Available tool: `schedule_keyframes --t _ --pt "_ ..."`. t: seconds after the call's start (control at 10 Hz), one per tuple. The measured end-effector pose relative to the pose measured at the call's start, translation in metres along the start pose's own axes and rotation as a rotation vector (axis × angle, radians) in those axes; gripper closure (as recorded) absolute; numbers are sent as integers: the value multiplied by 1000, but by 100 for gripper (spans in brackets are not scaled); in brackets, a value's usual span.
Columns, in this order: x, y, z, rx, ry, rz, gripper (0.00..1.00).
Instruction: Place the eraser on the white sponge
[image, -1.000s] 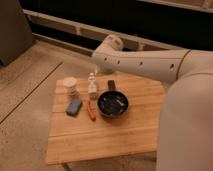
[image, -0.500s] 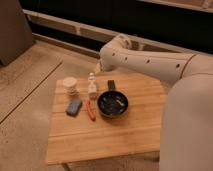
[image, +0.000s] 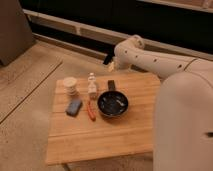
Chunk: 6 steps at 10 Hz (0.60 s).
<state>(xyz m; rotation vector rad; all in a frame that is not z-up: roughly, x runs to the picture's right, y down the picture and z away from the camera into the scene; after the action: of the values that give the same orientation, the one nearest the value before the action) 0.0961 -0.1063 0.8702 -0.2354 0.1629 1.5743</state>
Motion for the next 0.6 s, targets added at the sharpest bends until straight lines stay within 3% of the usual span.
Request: schedule_keyframes --t 0.3,0.6 --pt "14 26 40 -8 118 90 35" --pt "21 52 68 -20 202 74 35"
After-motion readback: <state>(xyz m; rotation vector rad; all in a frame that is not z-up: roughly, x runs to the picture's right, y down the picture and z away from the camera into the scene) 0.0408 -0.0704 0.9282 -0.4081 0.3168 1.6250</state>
